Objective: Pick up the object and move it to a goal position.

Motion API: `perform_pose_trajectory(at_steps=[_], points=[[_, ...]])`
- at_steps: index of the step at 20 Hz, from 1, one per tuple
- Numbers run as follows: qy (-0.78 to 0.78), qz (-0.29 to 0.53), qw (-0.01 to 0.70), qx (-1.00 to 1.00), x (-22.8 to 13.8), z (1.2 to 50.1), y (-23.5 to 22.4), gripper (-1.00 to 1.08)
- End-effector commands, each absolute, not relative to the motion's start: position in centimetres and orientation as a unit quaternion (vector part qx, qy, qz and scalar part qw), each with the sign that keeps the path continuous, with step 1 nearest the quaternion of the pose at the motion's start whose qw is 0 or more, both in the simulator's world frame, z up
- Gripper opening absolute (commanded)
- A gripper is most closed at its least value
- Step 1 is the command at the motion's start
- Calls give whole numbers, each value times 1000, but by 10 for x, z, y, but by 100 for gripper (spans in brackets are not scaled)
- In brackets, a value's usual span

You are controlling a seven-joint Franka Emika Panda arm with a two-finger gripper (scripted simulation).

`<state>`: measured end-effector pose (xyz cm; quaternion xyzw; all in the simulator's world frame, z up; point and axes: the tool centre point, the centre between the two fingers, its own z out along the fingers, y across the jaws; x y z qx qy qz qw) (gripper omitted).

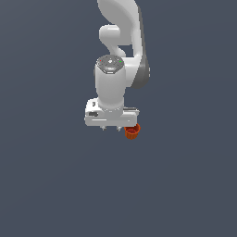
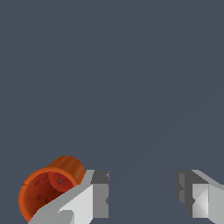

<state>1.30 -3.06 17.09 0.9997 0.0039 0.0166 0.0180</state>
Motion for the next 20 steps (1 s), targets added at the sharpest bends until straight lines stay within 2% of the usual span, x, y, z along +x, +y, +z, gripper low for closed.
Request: perform_pose_trajectory(at_steps=[1,10,20], points=[[3,16,18,1000,13,170,-30,28],[-26,11,5,1000,6,156,-2,28],[-102,-8,-23,995,-19,123,65,28]])
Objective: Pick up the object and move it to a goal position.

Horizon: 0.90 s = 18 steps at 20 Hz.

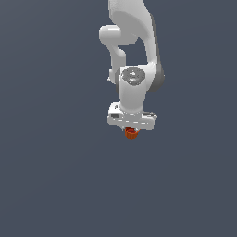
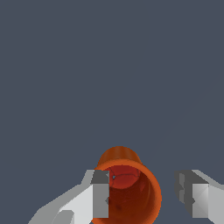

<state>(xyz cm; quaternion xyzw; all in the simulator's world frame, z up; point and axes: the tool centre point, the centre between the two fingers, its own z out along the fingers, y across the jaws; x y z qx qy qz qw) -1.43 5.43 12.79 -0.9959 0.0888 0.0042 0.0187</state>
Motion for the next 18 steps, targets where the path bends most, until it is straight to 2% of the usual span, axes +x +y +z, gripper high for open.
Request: perform_pose_trajectory(at_steps=[1,9,18], points=[[109,10,25,-994,-22,120,71,28],[147,22,34,-988,-37,104,101,28],[152,24,35,-987,-40,98,106,28]])
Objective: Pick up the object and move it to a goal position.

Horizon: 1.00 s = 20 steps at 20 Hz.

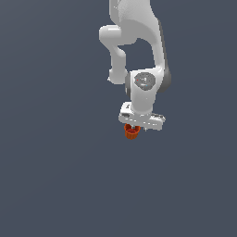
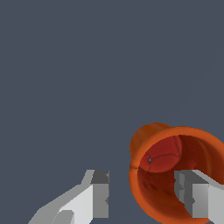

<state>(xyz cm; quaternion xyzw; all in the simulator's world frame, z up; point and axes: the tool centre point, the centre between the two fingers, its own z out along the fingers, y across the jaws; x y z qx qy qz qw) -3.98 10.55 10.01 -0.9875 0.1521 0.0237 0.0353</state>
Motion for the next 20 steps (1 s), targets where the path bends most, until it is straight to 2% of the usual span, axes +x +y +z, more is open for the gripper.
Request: perform_pose_trajectory(at_steps=[1,9,10,20], points=[[152,24,35,-987,-40,95,106,28],[154,24,35,-987,-42,71,108,28],[154,24,35,-987,-42,71,108,-100],[154,24,35,-987,-43,72,108,-100]])
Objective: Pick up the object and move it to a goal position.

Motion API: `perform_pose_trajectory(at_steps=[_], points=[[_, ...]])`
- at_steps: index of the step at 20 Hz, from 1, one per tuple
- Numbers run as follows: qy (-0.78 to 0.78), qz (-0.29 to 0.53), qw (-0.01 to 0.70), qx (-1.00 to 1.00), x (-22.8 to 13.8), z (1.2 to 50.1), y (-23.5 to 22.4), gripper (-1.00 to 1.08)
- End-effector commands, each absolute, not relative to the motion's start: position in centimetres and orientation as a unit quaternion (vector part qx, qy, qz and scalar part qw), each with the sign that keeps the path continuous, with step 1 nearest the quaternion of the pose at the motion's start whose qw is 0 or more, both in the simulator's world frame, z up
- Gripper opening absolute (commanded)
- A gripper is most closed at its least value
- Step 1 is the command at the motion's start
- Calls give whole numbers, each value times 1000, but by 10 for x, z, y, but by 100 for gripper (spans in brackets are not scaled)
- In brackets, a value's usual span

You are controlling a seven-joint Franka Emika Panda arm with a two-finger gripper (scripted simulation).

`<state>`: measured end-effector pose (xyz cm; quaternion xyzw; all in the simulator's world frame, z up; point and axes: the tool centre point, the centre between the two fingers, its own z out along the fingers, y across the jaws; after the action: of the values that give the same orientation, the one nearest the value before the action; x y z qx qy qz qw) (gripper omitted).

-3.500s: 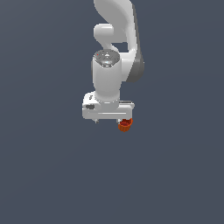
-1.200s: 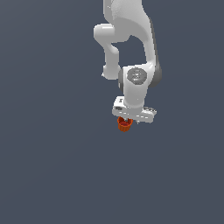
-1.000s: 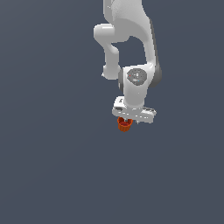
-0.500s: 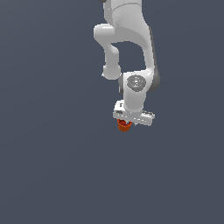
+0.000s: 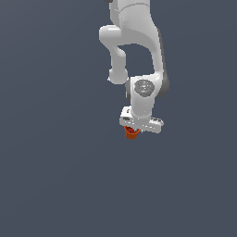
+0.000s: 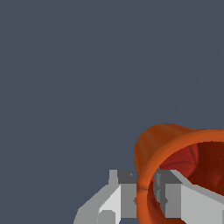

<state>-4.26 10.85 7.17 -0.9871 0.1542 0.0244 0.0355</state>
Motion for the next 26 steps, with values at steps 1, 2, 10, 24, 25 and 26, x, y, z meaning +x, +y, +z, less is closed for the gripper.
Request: perform_pose_trajectory(at_steps=[1,2,10,24,25,26], points=[[154,24,35,-987,-43,72,108,-100],[154,24,35,-987,-43,73,109,-100],[154,24,35,-987,-45,100,114,-100],[154,24,35,-987,-56,232,137,-100],[154,24,35,-987,-57,243,139,-100],[154,24,35,-987,-58,254,141,-100]])
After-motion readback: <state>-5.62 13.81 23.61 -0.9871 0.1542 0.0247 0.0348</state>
